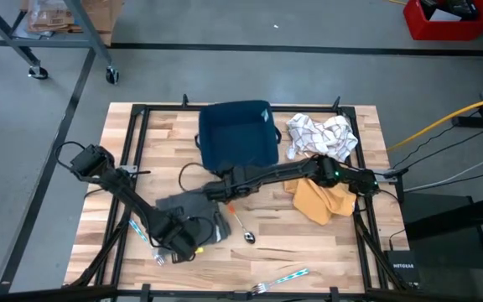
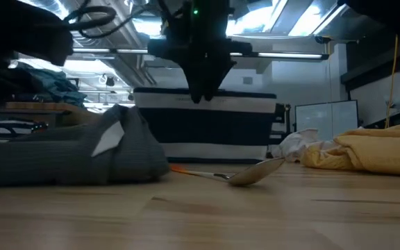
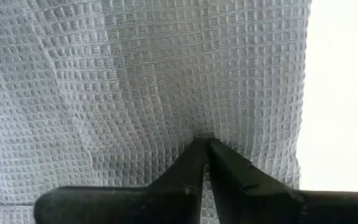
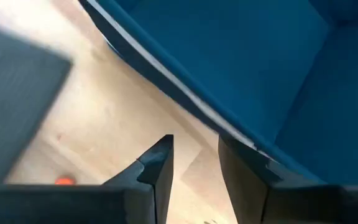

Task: Fold towel
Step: Fold the gray towel

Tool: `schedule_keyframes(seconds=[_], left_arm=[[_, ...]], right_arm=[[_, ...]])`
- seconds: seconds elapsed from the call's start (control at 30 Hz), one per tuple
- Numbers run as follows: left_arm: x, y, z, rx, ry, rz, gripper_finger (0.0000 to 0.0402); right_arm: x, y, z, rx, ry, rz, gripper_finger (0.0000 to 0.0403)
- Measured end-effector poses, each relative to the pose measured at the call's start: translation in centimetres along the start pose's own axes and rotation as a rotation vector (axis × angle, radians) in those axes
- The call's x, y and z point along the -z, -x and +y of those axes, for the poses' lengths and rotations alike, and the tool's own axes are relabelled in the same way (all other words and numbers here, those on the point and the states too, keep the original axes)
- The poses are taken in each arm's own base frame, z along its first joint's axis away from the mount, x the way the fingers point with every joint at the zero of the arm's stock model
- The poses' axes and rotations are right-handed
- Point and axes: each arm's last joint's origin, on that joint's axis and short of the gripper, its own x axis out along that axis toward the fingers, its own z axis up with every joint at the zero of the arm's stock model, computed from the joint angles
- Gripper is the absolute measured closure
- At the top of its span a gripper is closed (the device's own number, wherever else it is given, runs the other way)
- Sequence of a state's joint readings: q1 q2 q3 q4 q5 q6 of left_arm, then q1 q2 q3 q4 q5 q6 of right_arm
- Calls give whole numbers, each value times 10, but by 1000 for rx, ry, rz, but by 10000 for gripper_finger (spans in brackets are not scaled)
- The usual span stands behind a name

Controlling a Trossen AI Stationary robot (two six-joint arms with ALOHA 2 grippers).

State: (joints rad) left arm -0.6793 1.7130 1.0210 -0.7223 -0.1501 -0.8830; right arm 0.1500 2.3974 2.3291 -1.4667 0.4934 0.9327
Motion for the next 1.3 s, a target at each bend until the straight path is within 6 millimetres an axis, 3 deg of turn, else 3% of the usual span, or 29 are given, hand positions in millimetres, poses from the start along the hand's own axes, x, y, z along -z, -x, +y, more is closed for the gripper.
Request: schedule_keyframes(seconds=[0.23,0.43,0.67,0.87,1.1,1.3], left_arm=[[1,11,0,21,34,-28,398],[2,51,11,105,45,-100,398],[14,85,35,96,45,-91,391],[23,86,43,14,13,-21,337],[24,78,43,-40,11,22,239],[24,76,42,-48,14,28,199]], right_arm=[[-2,-3,0,-130,-26,161,272],[7,7,21,-353,57,235,272],[2,16,40,-549,45,144,272],[-5,17,47,-618,-65,113,272],[0,14,51,-688,-28,225,272],[2,8,55,-689,-22,242,271]])
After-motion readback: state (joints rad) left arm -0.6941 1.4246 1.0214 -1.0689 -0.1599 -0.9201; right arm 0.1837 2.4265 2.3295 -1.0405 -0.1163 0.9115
